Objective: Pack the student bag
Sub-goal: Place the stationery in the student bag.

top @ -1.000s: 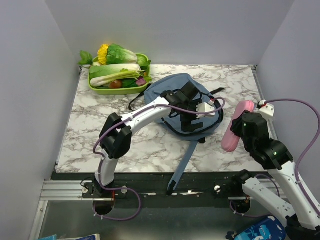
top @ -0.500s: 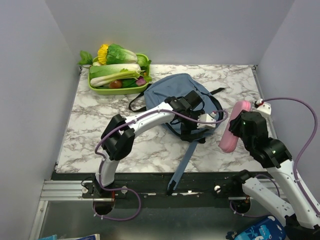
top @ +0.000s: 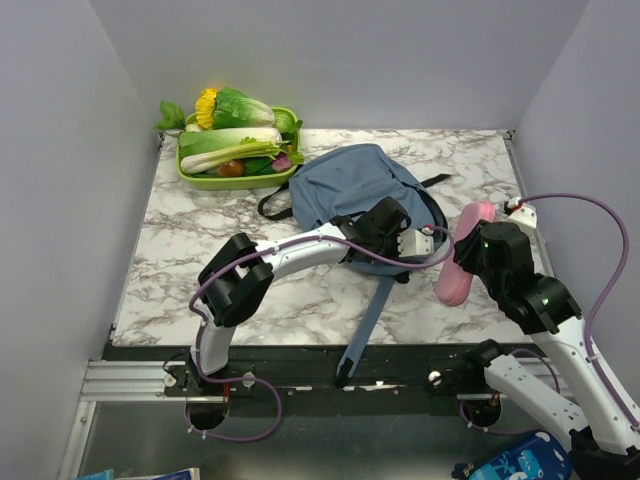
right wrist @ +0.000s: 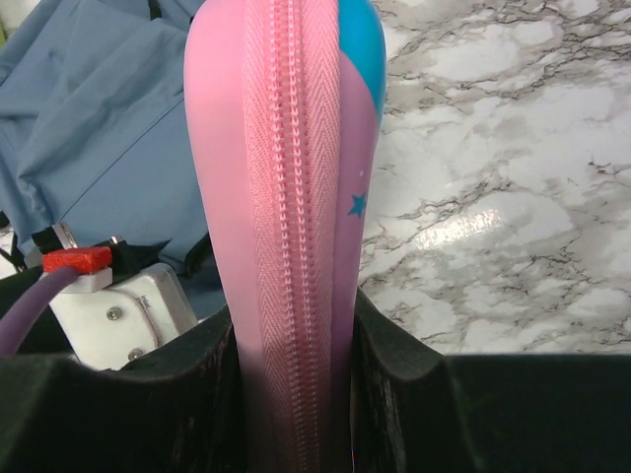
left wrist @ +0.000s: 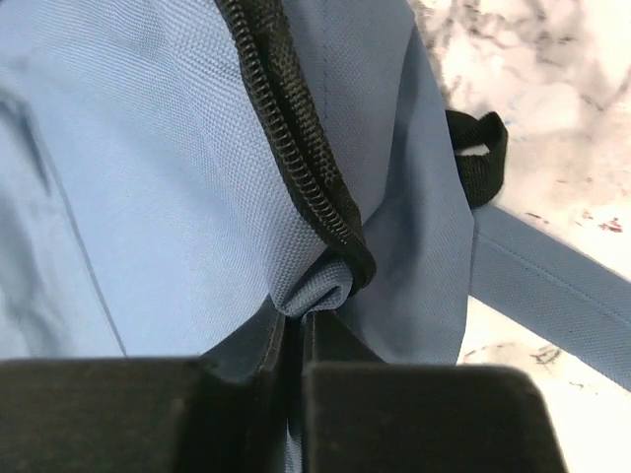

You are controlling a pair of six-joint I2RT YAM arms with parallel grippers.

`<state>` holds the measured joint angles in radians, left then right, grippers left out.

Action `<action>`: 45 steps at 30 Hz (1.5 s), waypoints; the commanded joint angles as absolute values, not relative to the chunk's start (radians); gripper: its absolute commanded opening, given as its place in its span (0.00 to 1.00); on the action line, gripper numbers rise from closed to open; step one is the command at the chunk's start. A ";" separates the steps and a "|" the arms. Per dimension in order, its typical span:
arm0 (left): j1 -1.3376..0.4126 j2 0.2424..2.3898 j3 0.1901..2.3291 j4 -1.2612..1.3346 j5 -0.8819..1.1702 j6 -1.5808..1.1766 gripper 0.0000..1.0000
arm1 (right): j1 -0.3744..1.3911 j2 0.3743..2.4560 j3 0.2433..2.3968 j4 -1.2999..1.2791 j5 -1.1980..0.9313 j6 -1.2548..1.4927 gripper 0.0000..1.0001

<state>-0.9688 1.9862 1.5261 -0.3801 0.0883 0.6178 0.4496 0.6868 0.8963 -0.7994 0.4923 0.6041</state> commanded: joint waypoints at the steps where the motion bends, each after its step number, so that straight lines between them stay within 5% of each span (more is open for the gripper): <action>1: -0.954 1.928 1.578 -0.346 -0.011 0.609 0.00 | 0.443 0.677 0.893 -0.758 0.466 0.611 0.15; 16: -0.848 1.894 1.923 -0.724 0.222 0.433 0.00 | 0.443 0.761 0.841 -0.646 0.361 0.643 0.13; 30: -0.842 1.956 1.927 -0.926 0.505 0.503 0.14 | 0.443 0.790 0.790 -0.603 0.328 0.646 0.12; 33: -0.842 1.979 1.959 -0.986 0.567 0.528 0.20 | 0.443 0.773 0.775 -0.604 0.327 0.647 0.12; 36: -0.842 1.988 1.977 -1.009 0.606 0.543 0.38 | 0.443 0.762 0.758 -0.604 0.325 0.653 0.12; 45: -0.841 2.014 2.033 -0.944 0.551 0.477 0.34 | 0.443 0.761 0.739 -0.601 0.310 0.667 0.11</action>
